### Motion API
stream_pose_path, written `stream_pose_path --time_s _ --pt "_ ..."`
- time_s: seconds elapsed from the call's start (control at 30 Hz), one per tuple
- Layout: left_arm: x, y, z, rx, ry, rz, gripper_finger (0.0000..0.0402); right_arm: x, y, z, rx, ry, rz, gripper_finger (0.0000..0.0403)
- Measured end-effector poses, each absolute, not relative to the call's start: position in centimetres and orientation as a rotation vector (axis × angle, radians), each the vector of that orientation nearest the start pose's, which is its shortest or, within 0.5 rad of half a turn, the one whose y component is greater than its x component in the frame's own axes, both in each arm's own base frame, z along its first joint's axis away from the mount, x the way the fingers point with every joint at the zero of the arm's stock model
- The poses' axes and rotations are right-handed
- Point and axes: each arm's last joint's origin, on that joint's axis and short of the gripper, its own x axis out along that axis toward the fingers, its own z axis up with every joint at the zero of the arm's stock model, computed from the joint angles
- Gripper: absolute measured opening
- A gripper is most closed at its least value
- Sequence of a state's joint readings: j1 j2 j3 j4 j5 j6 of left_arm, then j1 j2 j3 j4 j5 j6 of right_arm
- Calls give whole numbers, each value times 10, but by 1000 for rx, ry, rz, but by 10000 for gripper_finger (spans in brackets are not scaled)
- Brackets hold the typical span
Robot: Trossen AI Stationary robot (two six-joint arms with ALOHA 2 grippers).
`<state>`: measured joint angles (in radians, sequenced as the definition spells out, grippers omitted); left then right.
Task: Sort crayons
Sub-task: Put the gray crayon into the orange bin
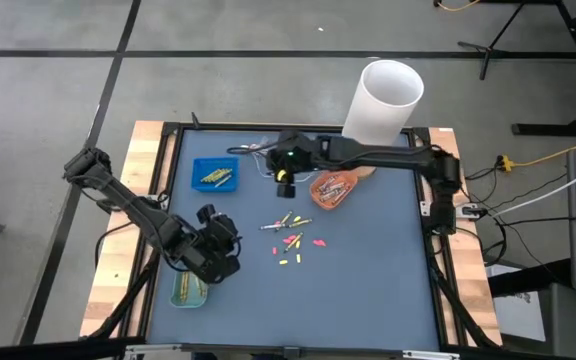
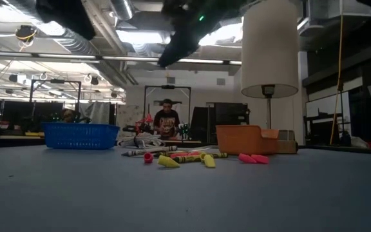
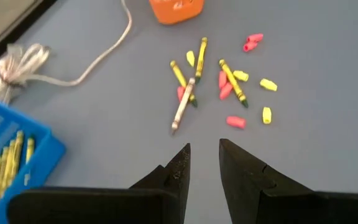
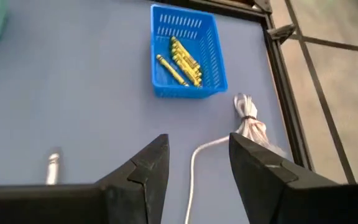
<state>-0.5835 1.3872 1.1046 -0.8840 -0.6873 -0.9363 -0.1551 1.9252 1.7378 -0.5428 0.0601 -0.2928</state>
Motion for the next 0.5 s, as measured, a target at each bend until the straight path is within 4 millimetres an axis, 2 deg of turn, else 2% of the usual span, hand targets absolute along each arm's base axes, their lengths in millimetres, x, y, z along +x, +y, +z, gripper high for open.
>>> stream_pose_path --time_s 0.27,0.5 --pt "251 -113 277 -107 732 400 69 378 -49 348 -199 836 -76 166" --pt "272 -98 278 -61 710 327 69 342 -25 368 -156 923 -41 166"
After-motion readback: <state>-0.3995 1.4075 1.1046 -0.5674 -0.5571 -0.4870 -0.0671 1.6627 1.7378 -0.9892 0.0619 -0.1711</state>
